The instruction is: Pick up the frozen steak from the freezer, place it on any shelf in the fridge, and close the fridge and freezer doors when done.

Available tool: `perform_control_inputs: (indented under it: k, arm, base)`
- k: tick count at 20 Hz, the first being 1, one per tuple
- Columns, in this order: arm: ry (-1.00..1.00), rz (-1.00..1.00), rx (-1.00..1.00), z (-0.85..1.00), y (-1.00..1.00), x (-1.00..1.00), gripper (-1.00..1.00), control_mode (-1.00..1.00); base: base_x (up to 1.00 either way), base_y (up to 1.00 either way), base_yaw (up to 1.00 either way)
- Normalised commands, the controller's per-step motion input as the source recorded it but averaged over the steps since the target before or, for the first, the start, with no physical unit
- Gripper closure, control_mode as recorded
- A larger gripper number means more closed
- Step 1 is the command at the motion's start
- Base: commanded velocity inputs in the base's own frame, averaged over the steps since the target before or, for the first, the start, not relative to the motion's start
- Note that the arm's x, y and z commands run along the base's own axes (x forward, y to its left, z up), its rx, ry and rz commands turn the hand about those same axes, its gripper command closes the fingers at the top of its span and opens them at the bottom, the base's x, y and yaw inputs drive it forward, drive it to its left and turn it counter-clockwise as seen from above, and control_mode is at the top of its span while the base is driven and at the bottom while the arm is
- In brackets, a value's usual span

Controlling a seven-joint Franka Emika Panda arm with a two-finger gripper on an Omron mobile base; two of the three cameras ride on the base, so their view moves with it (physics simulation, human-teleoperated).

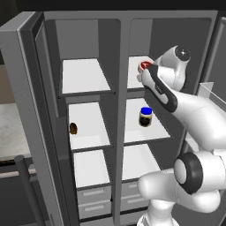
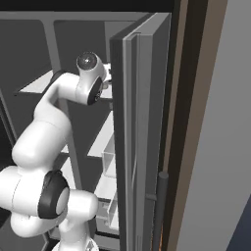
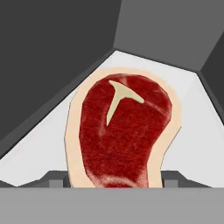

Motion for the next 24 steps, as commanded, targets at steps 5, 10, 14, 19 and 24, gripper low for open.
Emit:
perform_control_inputs:
  k: [5, 10, 14, 19, 24]
  arm:
    - [0.0, 0.0, 0.0, 0.0, -0.14, 0.1, 1.0, -1.0]
    - [0.0, 0.0, 0.0, 0.0, -0.13, 0.23, 1.0, -1.0]
    - [0.01, 0.0, 0.0, -0.09, -0.06, 0.34, 1.0, -1.0]
    - [0.03, 0.0, 0.0, -0.21, -0.04, 0.4, 1.0, -1.0]
    - [0.04, 0.0, 0.0, -0.35, -0.02, 0.36, 1.0, -1.0]
  base:
    - [0.0, 0.0, 0.0]
    - [0.0, 0.0, 0.0]
    - [0.0, 0.0, 0.0]
    - [0.0, 0.0, 0.0]
    - [0.0, 0.0, 0.0]
